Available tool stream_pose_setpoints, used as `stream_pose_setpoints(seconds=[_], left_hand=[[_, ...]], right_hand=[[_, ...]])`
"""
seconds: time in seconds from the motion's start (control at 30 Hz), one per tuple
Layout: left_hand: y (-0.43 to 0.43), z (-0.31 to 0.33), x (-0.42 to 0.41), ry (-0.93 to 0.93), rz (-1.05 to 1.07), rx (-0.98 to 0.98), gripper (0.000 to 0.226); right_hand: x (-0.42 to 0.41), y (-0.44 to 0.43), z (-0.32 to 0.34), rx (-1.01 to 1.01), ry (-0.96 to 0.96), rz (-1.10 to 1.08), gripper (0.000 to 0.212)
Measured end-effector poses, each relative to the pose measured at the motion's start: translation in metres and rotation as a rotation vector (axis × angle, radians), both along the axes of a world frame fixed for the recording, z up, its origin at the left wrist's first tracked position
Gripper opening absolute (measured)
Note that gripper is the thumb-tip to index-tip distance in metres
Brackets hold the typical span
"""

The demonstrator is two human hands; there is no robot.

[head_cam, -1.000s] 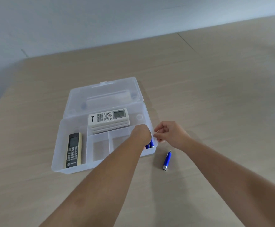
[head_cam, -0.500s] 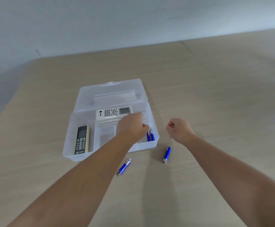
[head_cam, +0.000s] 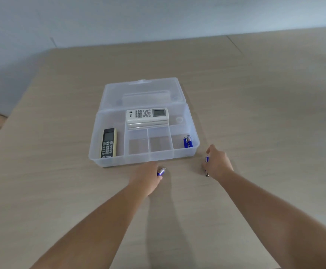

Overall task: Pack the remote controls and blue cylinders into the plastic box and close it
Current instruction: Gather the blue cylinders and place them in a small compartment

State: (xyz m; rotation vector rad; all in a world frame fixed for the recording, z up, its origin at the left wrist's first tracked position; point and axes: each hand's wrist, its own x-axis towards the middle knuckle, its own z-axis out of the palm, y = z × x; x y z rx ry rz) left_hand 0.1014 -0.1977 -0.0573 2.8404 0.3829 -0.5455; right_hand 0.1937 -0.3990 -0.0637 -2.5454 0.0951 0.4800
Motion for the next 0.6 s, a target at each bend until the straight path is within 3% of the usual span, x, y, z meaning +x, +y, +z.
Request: stream_pose_setpoints(seconds=[0.2,0.43,0.6], left_hand=[[0.017,0.025,0.008,-0.084,0.050,-0.456,0.018],[0.011,0.073,0.050,-0.279,0.136,-0.631,0.009],[0.017,0.076,0.076,-0.311,0.214,-0.583,0.011]], right_hand=[[0.020,-0.006,0.045,0.286,-0.139,-0.148,0.024],[0.042,0.030,0.089,0.457,-0.199,-0.008,0.020],[0.049,0.064,0.069,0.341,-0.095,0.132,0.020]])
